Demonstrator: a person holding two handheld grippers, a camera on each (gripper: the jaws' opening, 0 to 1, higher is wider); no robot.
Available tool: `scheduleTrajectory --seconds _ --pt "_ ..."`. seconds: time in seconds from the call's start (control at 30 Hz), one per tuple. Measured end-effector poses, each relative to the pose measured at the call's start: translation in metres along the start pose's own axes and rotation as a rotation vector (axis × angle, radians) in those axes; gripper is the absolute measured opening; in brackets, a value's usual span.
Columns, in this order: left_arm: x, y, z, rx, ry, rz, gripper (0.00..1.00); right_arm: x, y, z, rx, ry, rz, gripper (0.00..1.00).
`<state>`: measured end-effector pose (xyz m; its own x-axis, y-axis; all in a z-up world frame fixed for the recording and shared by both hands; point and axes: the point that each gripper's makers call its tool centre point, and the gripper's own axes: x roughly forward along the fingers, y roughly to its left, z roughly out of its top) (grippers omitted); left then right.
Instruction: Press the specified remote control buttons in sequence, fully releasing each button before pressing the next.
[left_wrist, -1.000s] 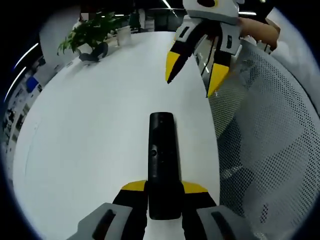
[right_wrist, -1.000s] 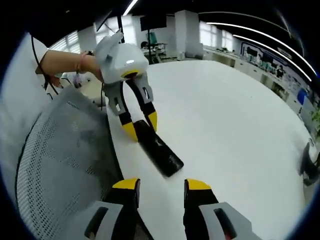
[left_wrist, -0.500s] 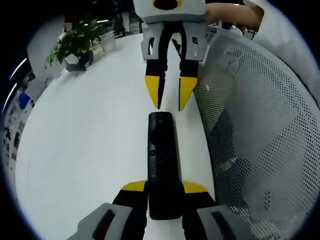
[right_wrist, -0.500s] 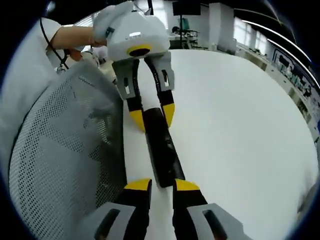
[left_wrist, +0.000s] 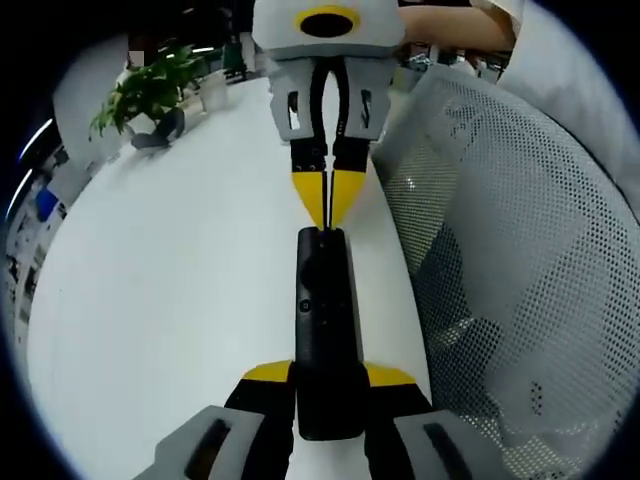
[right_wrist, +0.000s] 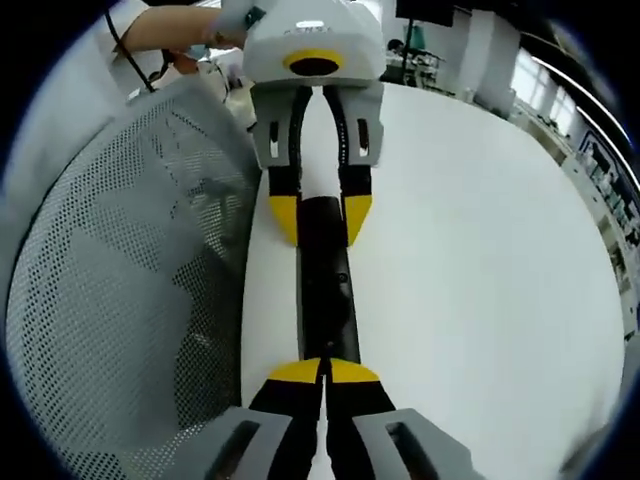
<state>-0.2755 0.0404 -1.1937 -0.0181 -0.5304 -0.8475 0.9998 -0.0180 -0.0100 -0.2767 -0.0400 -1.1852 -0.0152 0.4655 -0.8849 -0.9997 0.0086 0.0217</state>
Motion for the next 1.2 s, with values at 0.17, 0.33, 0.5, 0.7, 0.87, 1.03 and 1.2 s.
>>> scheduleTrajectory --seconds 0.17,0.33,0.5,0.7,0.87,1.03,1.2 --pt "0.000 0.001 0.000 -0.010 0.000 0.000 0.23 0.001 -0.004 0.000 -0.003 0.013 -0.020 0.00" --pt "0.000 0.001 0.001 -0.020 0.005 0.004 0.23 0.003 -0.004 -0.002 -0.029 0.031 -0.042 0.00" --pt "0.000 0.000 0.001 -0.029 -0.007 0.013 0.23 0.004 -0.005 -0.002 -0.125 0.063 -0.131 0.00" --pt "0.000 0.000 0.002 -0.020 0.013 0.010 0.23 0.004 -0.006 0.000 -0.068 0.046 -0.186 0.00" --pt "0.000 0.000 0.001 -0.023 0.026 0.008 0.23 0.003 -0.007 0.000 0.024 -0.018 -0.213 0.00" --pt "0.001 0.000 0.002 -0.026 0.042 0.014 0.23 0.000 -0.008 0.001 0.122 -0.075 -0.188 0.00" --pt "0.001 0.000 0.002 -0.025 0.063 0.014 0.23 0.003 -0.004 0.009 0.077 -0.068 -0.155 0.00"
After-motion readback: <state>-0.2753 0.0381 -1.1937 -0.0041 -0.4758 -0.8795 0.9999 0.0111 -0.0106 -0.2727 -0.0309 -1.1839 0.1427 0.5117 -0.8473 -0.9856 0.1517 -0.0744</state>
